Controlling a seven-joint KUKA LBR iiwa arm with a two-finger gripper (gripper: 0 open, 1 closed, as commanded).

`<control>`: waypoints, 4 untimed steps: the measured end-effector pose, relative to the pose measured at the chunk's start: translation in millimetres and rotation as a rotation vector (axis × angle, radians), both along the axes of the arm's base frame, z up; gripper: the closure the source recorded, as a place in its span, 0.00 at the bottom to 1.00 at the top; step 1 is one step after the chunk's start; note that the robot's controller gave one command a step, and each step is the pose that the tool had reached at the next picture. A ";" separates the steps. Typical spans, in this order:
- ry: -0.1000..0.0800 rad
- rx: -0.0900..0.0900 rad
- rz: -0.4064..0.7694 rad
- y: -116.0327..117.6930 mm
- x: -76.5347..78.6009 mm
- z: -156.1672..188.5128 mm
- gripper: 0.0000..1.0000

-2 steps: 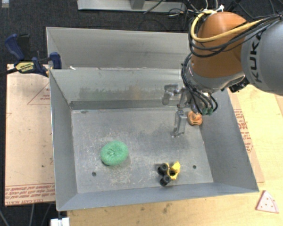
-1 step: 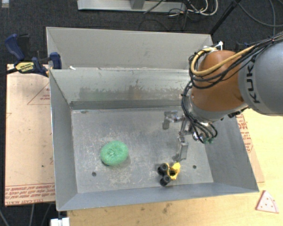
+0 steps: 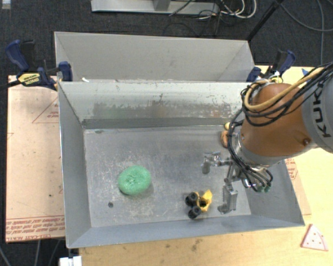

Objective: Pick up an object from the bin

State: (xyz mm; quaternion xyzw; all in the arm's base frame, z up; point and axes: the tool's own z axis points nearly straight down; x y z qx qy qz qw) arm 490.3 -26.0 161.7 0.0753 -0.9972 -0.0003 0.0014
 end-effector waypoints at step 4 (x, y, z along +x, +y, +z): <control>-0.019 -0.001 0.405 25.5 -2.8 -91.8 1.00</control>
Offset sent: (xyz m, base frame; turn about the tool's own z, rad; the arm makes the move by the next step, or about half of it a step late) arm -0.0056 0.0211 -0.0917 -0.3012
